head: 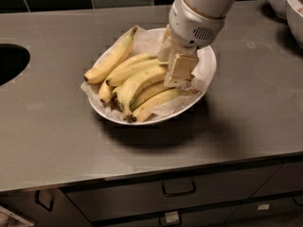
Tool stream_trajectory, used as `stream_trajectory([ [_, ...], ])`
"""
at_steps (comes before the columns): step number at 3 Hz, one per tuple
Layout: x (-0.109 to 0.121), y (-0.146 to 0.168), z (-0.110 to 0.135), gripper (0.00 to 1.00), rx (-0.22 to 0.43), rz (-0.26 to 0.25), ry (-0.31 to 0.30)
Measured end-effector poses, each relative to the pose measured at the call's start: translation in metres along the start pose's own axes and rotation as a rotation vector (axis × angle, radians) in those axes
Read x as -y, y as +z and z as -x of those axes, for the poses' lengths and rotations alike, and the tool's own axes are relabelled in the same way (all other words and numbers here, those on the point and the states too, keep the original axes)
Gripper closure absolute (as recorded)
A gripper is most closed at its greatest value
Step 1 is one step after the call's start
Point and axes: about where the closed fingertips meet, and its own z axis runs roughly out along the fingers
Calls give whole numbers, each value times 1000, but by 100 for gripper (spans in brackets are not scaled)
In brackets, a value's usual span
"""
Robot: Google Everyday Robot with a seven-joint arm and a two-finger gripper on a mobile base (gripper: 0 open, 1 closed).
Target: Pick banana from white bowl
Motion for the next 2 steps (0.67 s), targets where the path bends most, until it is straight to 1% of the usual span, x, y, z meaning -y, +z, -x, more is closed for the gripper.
stream_trajectory([
  [1,17,-7,2,48,-9,-49,4],
  [2,20,-5,0,51,-9,-49,9],
])
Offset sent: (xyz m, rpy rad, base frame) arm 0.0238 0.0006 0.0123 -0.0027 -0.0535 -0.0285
